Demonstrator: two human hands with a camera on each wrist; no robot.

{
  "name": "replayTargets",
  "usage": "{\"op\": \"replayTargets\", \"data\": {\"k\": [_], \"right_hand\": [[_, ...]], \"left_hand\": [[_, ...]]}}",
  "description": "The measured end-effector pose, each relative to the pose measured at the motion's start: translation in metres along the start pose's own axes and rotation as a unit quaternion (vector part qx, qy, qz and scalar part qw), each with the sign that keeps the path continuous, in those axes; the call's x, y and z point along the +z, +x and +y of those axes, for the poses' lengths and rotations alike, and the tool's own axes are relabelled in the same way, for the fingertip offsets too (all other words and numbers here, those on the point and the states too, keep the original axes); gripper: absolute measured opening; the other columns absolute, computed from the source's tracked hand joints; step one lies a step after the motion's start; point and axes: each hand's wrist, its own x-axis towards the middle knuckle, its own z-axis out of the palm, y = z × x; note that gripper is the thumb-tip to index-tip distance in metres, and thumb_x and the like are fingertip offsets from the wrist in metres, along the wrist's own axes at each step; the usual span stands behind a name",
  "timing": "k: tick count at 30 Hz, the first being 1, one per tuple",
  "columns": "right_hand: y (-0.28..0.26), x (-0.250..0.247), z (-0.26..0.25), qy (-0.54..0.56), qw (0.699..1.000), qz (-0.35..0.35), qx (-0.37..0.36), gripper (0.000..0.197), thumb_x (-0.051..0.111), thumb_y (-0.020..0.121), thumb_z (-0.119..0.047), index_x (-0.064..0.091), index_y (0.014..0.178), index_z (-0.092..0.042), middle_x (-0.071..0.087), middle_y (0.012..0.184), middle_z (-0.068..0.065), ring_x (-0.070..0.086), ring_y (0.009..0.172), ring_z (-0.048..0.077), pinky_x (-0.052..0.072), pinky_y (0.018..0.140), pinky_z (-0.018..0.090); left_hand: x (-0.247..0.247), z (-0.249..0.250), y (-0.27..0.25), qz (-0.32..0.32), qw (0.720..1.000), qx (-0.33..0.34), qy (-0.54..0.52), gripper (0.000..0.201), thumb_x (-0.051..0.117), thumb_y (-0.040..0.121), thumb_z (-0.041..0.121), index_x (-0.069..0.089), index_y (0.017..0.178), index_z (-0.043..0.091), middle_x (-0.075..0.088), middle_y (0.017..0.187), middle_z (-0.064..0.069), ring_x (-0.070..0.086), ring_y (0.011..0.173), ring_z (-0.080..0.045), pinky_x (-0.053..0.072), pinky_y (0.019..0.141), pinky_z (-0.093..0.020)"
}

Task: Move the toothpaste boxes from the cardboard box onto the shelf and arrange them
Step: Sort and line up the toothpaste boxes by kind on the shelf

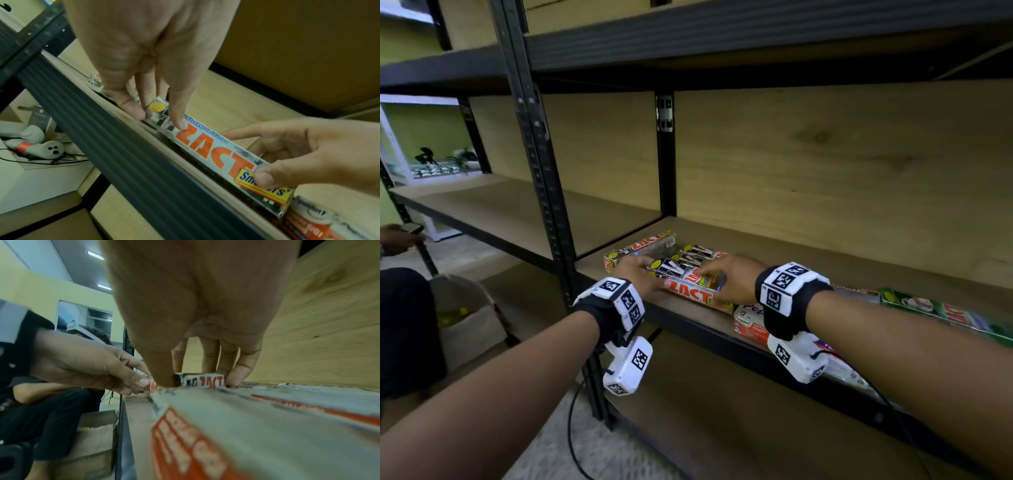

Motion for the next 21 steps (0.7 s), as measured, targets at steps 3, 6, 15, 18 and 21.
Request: {"op": "replayTargets", "data": {"k": [3,6,15,18,21], "right_hand": [[0.005,0.000,-0.002,-0.037,0.999,-0.018,0.028,0.062,0.075,0.082,-0.021,0.053,0.137,-0.041,0.053,0.142,-0.005,0.053,0.124,0.020,0.044,0.095,0.030],[0.013,-0.001,-0.002,-0.046,0.997,-0.026,0.057,0.062,0.078,0.079,-0.021,0.056,0.132,-0.046,0.044,0.149,-0.003,0.051,0.122,0.023,0.046,0.101,0.033],[0.017,-0.012,0.000,-0.035,0.997,-0.056,0.046,0.063,0.078,0.083,-0.019,0.054,0.140,-0.034,0.045,0.151,-0.005,0.052,0.128,0.017,0.042,0.091,0.020],[0.017,-0.015,0.000,-0.036,0.996,-0.063,0.046,0.063,0.078,0.083,-0.019,0.054,0.141,-0.032,0.044,0.152,-0.004,0.049,0.132,0.017,0.040,0.093,0.020],[0.017,-0.017,0.001,-0.030,0.996,-0.060,0.051,0.062,0.078,0.083,-0.019,0.056,0.139,-0.031,0.046,0.151,-0.004,0.050,0.131,0.016,0.038,0.087,0.017]], "left_hand": [[0.008,0.000,0.004,-0.003,0.998,0.005,0.061,0.069,0.086,0.066,0.044,0.060,0.127,0.024,0.063,0.128,0.002,0.060,0.109,-0.015,0.046,0.088,-0.024],[0.012,0.001,0.006,-0.004,0.998,0.010,0.061,0.069,0.085,0.068,0.043,0.059,0.129,0.022,0.062,0.129,0.000,0.059,0.111,-0.017,0.045,0.086,-0.025],[0.014,0.006,0.016,-0.023,0.990,0.038,0.138,0.070,0.079,0.077,0.042,0.051,0.138,0.025,0.056,0.138,0.000,0.056,0.121,-0.020,0.044,0.098,-0.030],[0.009,0.011,0.018,-0.069,0.977,0.069,0.188,0.074,0.072,0.084,0.042,0.039,0.147,0.025,0.047,0.147,-0.002,0.053,0.126,-0.023,0.043,0.106,-0.033],[0.006,0.012,0.022,-0.110,0.978,0.065,0.165,0.075,0.074,0.082,0.039,0.039,0.147,0.029,0.046,0.147,-0.004,0.058,0.119,-0.025,0.048,0.101,-0.035]]}}
